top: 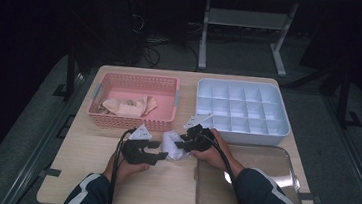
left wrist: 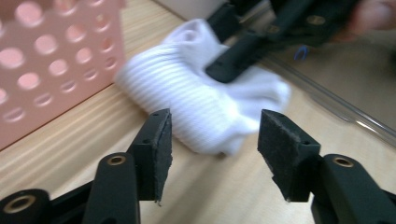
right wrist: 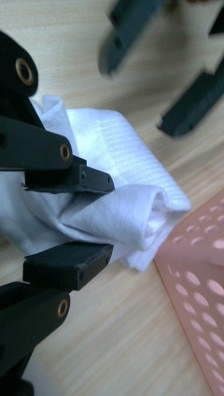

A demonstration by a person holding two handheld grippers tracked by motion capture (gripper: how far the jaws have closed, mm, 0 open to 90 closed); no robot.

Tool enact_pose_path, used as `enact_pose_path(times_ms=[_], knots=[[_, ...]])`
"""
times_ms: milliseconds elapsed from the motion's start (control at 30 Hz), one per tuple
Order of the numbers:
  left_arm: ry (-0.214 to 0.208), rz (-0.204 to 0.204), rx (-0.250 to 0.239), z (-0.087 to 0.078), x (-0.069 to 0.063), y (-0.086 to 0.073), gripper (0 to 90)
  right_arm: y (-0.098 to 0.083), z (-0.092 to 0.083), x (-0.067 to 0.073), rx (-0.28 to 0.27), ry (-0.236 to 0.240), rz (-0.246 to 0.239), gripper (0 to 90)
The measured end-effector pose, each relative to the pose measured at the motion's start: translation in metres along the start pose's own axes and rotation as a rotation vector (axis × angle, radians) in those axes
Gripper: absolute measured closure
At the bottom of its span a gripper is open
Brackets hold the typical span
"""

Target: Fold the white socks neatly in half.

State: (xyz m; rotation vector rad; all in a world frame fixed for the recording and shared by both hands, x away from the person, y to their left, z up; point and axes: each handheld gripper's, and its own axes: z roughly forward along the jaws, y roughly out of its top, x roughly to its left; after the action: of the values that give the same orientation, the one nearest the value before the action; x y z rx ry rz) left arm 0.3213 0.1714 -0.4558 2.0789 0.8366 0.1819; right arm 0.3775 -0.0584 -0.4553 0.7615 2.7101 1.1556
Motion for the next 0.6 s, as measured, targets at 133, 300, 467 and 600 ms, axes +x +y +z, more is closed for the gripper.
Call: enact_pose_path(times_ms=[133, 300, 467, 600], knots=[[-0.024, -0.057, 0.02, 0.017, 0.009, -0.002, 40.9, -0.001, 0.002, 0.0, 0.009, 0.021, -0.002, 63.0], [-0.051, -0.069, 0.033, 0.023, 0.011, -0.003, 42.0, -0.003, 0.002, -0.002, 0.013, 0.046, 0.021, 62.3], [-0.086, -0.04, 0.059, 0.019, 0.006, -0.005, 53.7, -0.005, 0.001, -0.002, 0.031, 0.089, 0.036, 62.8], [-0.104, -0.019, 0.1, 0.012, -0.006, -0.009, 59.1, -0.009, -0.002, 0.002, 0.052, 0.138, 0.031, 62.7]])
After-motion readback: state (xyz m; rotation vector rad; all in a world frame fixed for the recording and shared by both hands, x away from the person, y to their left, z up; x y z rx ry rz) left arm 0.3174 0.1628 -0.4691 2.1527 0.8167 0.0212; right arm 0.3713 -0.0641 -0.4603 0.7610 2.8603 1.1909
